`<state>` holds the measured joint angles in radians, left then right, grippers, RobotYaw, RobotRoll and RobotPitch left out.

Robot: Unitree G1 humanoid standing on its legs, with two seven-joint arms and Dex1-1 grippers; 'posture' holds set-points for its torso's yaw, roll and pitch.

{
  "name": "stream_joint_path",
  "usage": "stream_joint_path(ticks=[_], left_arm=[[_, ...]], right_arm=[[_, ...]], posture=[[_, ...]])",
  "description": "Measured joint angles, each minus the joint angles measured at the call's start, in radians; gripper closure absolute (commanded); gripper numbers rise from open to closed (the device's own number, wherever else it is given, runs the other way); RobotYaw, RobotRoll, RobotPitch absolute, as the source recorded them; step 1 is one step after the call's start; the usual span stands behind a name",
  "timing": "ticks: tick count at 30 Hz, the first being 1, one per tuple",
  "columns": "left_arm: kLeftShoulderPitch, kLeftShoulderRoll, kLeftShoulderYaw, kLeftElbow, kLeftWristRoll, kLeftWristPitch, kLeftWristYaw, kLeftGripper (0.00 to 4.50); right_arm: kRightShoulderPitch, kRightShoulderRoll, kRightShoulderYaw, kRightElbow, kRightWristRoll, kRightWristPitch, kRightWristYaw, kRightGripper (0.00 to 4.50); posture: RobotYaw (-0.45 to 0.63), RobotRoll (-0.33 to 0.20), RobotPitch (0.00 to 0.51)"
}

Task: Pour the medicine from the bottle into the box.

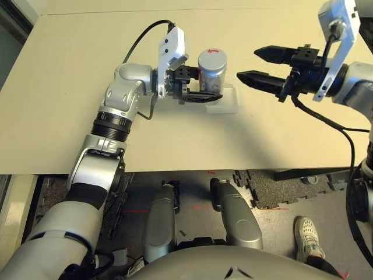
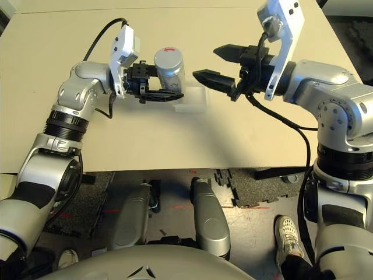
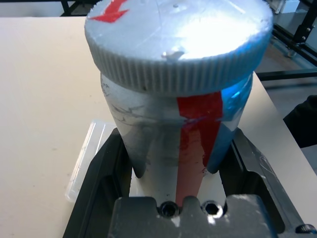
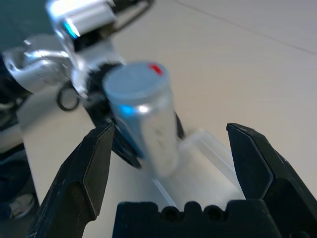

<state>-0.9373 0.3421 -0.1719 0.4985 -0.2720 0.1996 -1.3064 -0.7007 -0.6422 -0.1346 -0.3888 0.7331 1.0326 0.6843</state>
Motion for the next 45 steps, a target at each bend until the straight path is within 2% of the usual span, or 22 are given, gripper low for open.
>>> stream_joint_path(ticks=[4, 14, 23, 30, 38, 41, 45], left_arm=[[-0.02, -0.009, -0.001, 0.028, 0.002, -0.013, -0.005, 1.83], [-0.028, -0.019, -0.004, 0.03, 0.006, -0.021, -0.005, 1.83], [-0.027, -0.017, -0.002, 0.026, 0.005, -0.018, 0.005, 1.83], [-0.027, -0.017, -0.002, 0.024, 0.005, -0.018, 0.005, 1.83], [-0.027, -0.016, -0.003, 0.03, 0.007, -0.019, 0.008, 1.83], [-0.028, -0.014, -0.002, 0.039, 0.011, -0.019, 0.014, 1.83], [-0.027, -0.009, -0.002, 0.059, 0.015, -0.032, 0.001, 1.83]], right_arm=[[-0.038, 0.022, 0.051, 0.003, -0.015, -0.01, -0.025, 0.0], [-0.124, 0.091, 0.198, 0.119, -0.143, -0.113, -0.033, 0.0], [-0.145, 0.133, 0.209, 0.16, -0.167, -0.139, -0.034, 0.0], [-0.141, 0.14, 0.186, 0.15, -0.151, -0.113, -0.045, 0.0], [-0.078, 0.102, 0.106, 0.09, -0.085, -0.065, -0.049, 0.0], [-0.047, 0.072, 0.068, 0.066, -0.064, -0.054, -0.049, 0.0], [0.001, 0.008, -0.036, 0.071, -0.072, -0.045, -0.09, 0.0]], posture=[[-0.16, 0.0, 0.222], [-0.14, 0.0, 0.216], [-0.14, 0.0, 0.216], [-0.15, 0.0, 0.215], [-0.16, 0.0, 0.218], [-0.16, 0.0, 0.218], [-0.16, 0.0, 0.218]])
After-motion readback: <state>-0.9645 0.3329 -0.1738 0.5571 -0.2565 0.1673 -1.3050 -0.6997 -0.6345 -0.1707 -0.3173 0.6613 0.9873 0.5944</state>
